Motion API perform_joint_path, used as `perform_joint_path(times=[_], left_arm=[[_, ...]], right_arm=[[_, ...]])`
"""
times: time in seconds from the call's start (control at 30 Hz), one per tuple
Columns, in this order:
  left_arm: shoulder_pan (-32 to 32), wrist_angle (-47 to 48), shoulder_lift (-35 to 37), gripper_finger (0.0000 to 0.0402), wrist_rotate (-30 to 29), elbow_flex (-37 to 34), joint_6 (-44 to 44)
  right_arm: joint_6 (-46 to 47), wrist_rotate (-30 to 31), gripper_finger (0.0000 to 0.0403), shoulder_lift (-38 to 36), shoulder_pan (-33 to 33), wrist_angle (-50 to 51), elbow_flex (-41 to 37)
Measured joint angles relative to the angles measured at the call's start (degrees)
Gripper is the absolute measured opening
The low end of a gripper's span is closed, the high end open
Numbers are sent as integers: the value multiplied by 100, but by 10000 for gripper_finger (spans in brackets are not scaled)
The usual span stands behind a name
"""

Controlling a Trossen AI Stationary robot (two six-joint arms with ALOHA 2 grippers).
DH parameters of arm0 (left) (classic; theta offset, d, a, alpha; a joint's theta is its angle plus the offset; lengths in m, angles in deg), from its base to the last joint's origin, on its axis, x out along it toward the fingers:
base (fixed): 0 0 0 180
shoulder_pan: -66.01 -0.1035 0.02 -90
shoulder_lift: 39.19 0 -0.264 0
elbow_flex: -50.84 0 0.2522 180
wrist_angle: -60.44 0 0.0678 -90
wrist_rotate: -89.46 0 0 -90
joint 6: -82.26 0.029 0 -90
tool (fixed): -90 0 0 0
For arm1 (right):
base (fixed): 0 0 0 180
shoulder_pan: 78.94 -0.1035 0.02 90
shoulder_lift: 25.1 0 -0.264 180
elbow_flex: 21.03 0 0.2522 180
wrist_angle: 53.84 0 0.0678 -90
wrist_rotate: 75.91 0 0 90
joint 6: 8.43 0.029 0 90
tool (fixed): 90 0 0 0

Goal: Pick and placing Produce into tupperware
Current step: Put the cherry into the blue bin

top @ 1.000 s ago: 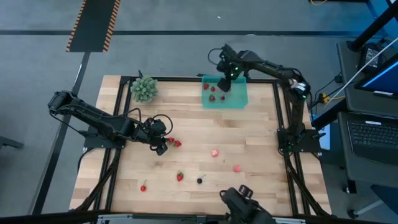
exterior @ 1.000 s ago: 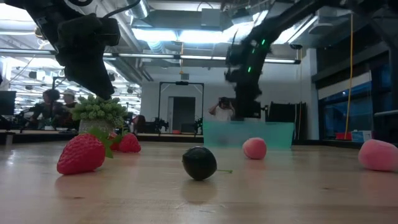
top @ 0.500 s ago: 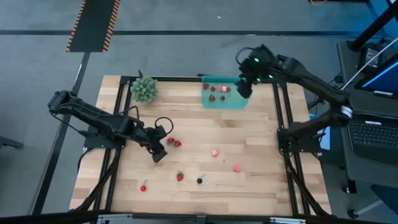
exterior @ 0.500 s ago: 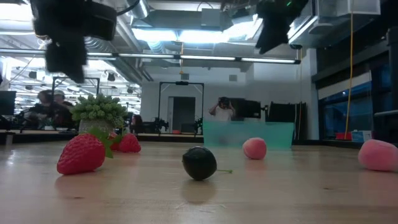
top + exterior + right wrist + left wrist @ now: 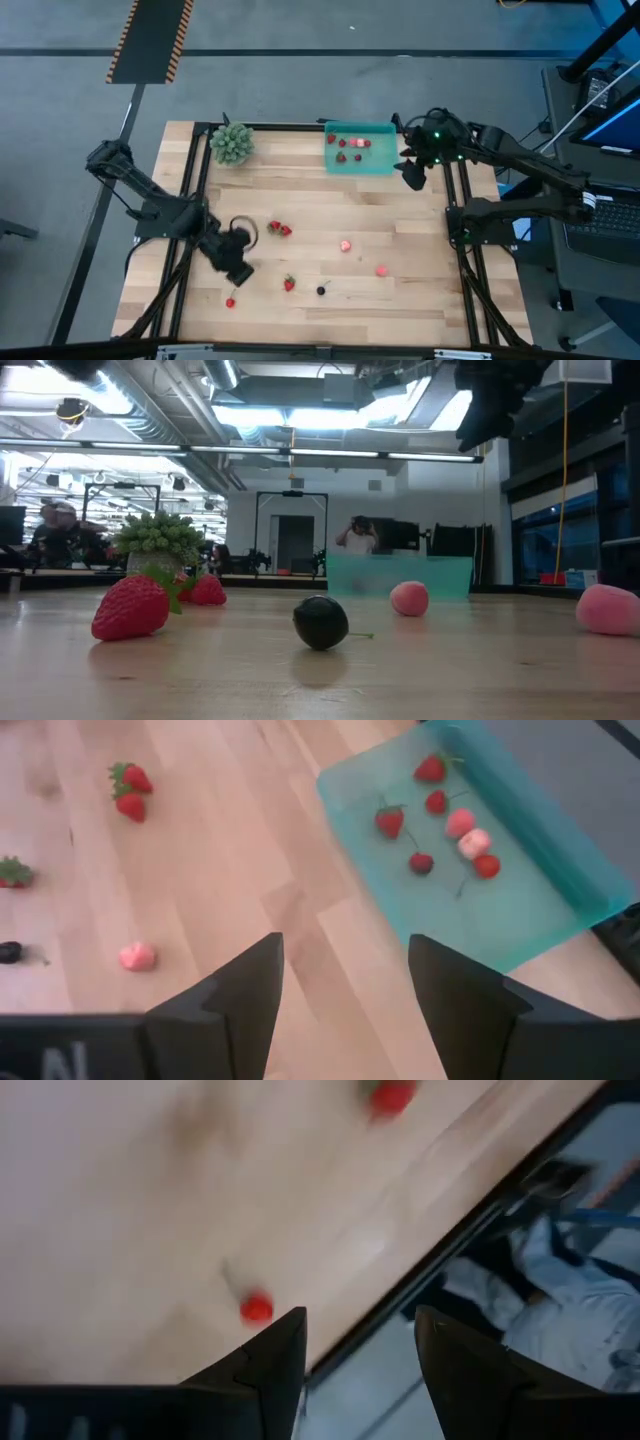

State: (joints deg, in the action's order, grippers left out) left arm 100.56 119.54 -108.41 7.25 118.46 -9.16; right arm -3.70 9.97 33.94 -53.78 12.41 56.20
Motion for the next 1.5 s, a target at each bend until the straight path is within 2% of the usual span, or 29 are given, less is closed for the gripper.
perform_joint_path(times=[0.13, 0.33, 0.47, 0.67, 1.23, 1.5], left_arm=[[648, -202, -609, 179, 133, 0, -1016], [1218, -570, -1632, 179, 17, 0, -1738], [1402, -817, -2041, 179, 54, 0, -1846], [1462, -853, -2082, 179, -286, 0, -1982], [1459, -783, -2673, 179, -41, 7, -1990], [1429, -808, -2895, 179, -156, 4, -2068]], right_arm=[[107, -1, 218, -34, -177, -199, -88], [128, -1, 218, -32, -445, -435, -90], [235, -1, 218, -32, -581, -521, -90], [267, -2, 218, -32, -694, -516, -90], [257, -1, 218, -29, -709, -515, -90], [242, -1, 218, -29, -709, -512, -90]])
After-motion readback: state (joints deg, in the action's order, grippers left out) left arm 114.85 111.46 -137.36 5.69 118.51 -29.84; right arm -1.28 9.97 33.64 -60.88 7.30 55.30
